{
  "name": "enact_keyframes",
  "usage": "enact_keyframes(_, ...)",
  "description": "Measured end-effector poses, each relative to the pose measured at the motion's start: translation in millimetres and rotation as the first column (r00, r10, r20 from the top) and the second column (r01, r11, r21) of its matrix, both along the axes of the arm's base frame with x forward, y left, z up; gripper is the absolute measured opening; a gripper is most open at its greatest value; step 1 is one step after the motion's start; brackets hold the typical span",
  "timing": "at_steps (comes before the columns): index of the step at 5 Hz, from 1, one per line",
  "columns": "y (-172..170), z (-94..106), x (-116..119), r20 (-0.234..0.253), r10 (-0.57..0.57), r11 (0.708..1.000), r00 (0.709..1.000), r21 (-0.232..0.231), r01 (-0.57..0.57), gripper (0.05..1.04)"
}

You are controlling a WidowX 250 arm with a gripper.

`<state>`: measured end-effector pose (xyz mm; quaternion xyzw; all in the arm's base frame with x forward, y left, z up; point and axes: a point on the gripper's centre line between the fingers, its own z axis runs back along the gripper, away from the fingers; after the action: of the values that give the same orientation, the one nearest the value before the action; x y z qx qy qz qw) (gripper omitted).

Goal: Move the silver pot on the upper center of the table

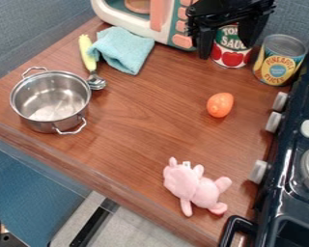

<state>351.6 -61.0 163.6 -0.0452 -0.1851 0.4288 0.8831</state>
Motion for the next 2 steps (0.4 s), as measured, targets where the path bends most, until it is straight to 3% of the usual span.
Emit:
enact_keyframes(1,0.2,-11.2,-1.4,-0.036,0.001,1.0,0.999,0.008,-0.001,0.999)
enact_keyframes(2,23.2,-13.3,-15.8,-0.084,0.031,0.999,0.996,0.041,-0.028,0.999)
